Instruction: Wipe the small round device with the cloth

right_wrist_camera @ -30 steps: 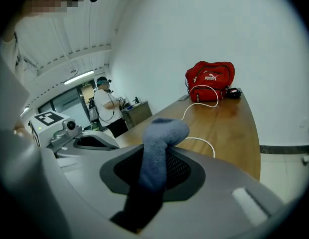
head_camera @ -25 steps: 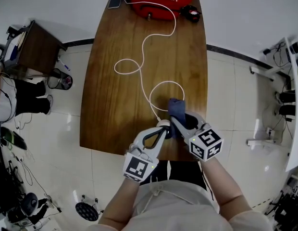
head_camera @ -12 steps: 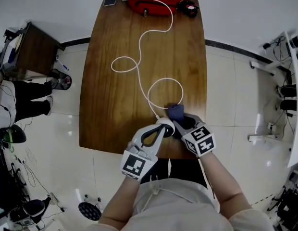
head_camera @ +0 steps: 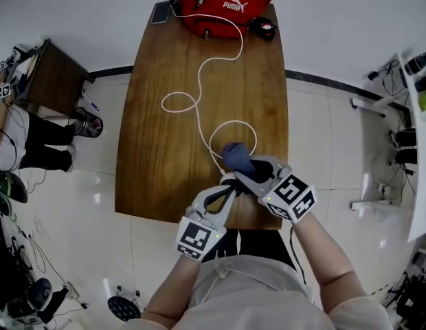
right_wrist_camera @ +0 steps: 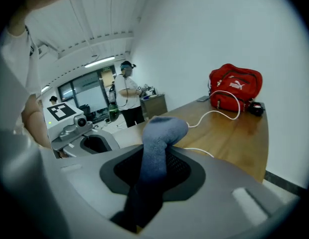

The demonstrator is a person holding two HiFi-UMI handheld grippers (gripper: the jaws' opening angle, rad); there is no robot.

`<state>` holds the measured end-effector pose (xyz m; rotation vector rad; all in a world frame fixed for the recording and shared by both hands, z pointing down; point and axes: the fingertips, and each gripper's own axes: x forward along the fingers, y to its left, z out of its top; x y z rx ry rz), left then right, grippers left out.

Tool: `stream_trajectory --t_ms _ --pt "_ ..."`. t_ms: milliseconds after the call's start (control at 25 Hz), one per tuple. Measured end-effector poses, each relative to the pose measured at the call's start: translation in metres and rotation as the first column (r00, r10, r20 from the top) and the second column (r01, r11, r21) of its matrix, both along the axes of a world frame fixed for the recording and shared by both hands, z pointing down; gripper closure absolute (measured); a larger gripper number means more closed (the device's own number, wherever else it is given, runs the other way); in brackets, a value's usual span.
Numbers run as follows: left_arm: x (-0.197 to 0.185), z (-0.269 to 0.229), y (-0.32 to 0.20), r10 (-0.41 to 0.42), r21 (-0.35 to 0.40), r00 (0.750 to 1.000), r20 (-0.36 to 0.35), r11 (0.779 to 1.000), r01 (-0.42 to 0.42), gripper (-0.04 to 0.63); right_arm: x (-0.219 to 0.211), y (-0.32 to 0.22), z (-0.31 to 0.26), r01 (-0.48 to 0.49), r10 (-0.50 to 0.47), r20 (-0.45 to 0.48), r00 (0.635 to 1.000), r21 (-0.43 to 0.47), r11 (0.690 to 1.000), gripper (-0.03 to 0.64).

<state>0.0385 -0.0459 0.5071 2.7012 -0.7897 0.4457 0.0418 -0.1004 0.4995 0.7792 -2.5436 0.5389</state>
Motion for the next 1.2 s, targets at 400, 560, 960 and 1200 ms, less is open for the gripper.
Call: stream_trajectory --t_ms 400,560,960,1200 --pt "0.000 -0.005 -0.007 -0.074 -0.066 0.995 -0.061 0.995 0.069 0.589 -0.023 -0.016 0.036 0.214 -0.210 0.045 0.977 -0.156 0.964 0.509" --pt "0.001 -0.004 -0.010 -0.131 -0.063 0.991 -0.032 0.990 0.128 0.589 -0.024 -0.025 0.050 0.269 -0.269 0.022 0.963 -0.164 0.949 0.509" --pt "-0.008 -0.003 -0.014 -0.292 -0.123 0.956 -0.040 0.950 0.285 0.589 -0.010 -0.012 0.110 0.303 -0.340 -0.073 0.937 -0.313 0.900 0.511" --pt "-0.007 0.003 -0.016 -0.322 -0.121 0.947 -0.008 0.940 0.319 0.589 0.022 -0.011 0.092 0.294 -0.328 -0.128 0.936 -0.228 0.928 0.509"
